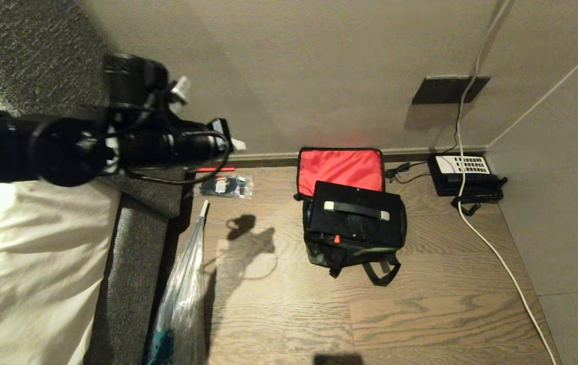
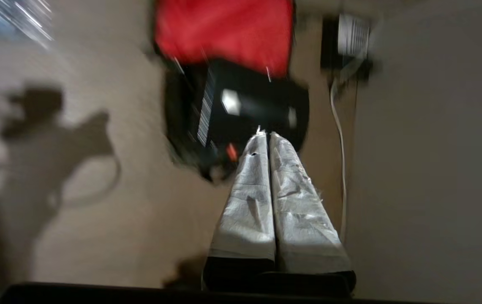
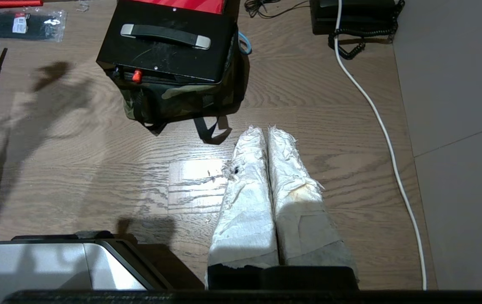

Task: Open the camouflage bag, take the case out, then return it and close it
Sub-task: Close the top of the storage box

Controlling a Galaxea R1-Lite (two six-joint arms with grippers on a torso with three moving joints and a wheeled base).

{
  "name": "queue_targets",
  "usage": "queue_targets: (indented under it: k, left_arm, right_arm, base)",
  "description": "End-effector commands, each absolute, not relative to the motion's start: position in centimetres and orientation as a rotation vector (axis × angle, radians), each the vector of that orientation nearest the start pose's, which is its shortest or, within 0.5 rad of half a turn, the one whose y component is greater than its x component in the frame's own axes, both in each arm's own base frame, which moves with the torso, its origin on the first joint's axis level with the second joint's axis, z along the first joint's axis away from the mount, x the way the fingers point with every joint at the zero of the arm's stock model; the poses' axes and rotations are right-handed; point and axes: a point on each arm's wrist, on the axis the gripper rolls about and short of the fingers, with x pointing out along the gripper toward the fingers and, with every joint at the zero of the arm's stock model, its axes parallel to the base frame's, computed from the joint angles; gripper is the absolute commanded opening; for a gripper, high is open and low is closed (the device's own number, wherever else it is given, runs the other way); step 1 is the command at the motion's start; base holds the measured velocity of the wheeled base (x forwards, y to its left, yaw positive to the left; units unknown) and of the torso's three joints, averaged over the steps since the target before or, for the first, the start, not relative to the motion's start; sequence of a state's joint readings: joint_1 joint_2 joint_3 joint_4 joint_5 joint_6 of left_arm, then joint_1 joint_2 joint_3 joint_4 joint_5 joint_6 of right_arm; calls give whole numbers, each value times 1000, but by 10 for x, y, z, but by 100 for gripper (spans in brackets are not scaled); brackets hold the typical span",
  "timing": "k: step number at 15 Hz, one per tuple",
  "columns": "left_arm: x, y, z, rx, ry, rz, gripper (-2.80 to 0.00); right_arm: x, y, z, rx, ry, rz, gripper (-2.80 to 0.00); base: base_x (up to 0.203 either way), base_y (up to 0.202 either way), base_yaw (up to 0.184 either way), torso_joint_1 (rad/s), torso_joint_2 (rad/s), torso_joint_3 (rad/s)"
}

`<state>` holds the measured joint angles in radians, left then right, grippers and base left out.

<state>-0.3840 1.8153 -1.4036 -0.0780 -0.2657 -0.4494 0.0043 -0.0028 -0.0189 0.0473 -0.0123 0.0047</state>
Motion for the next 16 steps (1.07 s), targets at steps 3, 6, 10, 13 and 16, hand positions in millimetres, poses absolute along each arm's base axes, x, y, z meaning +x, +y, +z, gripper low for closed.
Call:
queue_targets:
  k: [3, 6, 10, 13, 16]
  left_arm:
    - [376, -214, 154, -343, 701, -555, -280]
    - [403, -240, 109, -232, 706, -549, -280]
    - [408, -247, 91, -234, 722, -479, -280]
    - [399, -241, 120, -314, 679, -431, -280]
    - [379, -227, 156, -395, 659, -433, -280]
  right_arm:
    - [-26, 0, 75, 5, 3, -8, -280]
    - [-26, 0, 75, 5, 4, -6, -280]
    - [-26, 0, 75, 5, 4, -8, -280]
    - [-26, 0, 75, 5, 4, -8, -280]
    - [-26, 0, 75, 5, 4, -8, -280]
  base:
    - [0, 0, 0, 0, 0, 0]
    - [0, 0, 0, 0, 0, 0]
    - [0, 0, 0, 0, 0, 0]
    - [0, 0, 0, 0, 0, 0]
    - [0, 0, 0, 0, 0, 0]
